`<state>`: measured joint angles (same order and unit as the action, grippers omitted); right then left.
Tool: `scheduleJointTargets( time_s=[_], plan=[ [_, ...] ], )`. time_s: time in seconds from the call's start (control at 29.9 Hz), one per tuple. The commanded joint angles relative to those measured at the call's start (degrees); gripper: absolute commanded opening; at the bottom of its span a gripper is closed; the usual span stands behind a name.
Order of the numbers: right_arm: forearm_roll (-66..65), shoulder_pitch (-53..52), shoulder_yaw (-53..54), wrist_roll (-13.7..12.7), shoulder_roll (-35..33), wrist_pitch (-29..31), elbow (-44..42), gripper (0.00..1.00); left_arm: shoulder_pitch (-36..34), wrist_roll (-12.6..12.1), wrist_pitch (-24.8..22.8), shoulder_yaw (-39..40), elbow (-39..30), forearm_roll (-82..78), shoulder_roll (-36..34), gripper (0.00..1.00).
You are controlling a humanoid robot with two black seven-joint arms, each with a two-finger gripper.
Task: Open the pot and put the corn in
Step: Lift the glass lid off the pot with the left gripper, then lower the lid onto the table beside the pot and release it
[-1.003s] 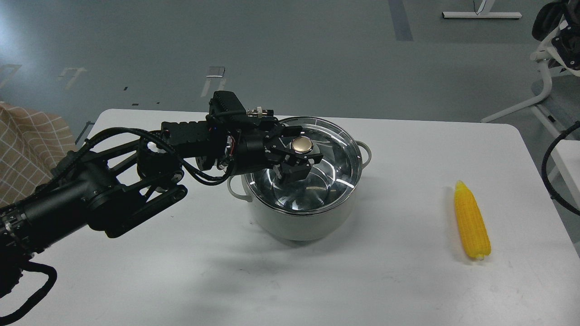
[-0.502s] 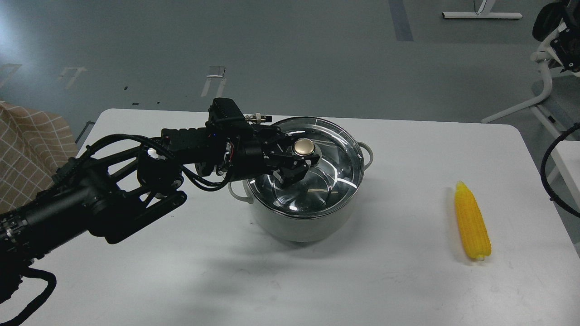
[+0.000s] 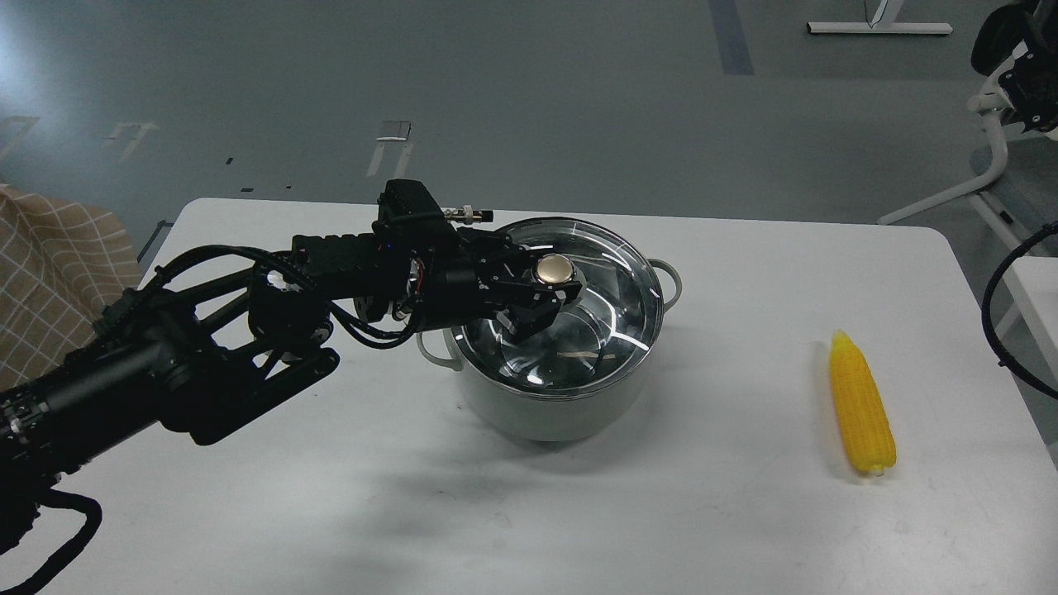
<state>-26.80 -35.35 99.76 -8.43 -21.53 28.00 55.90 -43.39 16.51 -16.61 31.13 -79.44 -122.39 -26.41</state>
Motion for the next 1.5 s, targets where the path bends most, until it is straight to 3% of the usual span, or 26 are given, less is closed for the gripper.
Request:
scheduleJointTargets(
  time_s=[0.0, 0.13, 0.27, 0.47, 0.67, 0.74, 0.84, 0.9, 1.34, 1.47],
  plan=[
    [0.0, 0.02, 0.0, 0.08, 0.0, 0.0, -0.09, 1.0, -1.42, 0.02, -0.27, 0.59, -0.36, 0.22, -0.31, 0.42],
    [0.0, 0.02, 0.0, 0.0, 0.0, 0.0, -0.09, 1.0, -3.62, -0.33, -0.36, 0.59, -0.8, 2.41, -1.36, 0.42],
    [0.0, 0.02, 0.0, 0.08, 0.0, 0.0, -0.09, 1.0, -6.53, -0.07, -0.36, 0.68, -2.73, 5.58, -7.24, 0.42],
    [0.0, 0.28, 0.09, 0.08, -0.09, 0.0, -0.35, 1.0, -3.9, 0.37, 1.57, 3.05, -8.27, 13.21, -27.51, 0.42],
    [0.0, 1.78, 0.09, 0.17, -0.09, 0.0, -0.18, 1.0, 2.25, 0.28, 3.94, 2.44, -3.55, 22.53, -38.62, 0.38],
    [0.0, 1.95, 0.09, 0.17, -0.09, 0.0, -0.09, 1.0, 4.27, 0.28, 6.48, 2.35, -0.47, 22.9, -38.8, 0.37],
    [0.0, 1.96, 0.09, 0.17, 0.0, 0.0, -0.09, 1.0, 11.55, 0.63, 15.43, 1.57, 5.16, 22.9, -38.45, 0.36],
    [0.0, 1.95, 0.09, 0.17, 0.0, 0.0, -0.17, 1.0, 15.26, 0.72, 18.27, 1.12, 6.49, 23.25, -38.02, 0.36],
    [0.0, 2.3, 0.09, 0.17, 0.79, 0.0, 0.0, 1.0, 18.7, 0.81, 18.98, 0.86, 18.95, 22.9, -24.05, 0.36],
    [0.0, 2.83, 0.18, 0.17, 0.79, 0.0, 0.18, 1.0, 19.49, 2.38, 19.07, 0.95, 22.92, 22.81, -22.72, 0.36]
  ],
)
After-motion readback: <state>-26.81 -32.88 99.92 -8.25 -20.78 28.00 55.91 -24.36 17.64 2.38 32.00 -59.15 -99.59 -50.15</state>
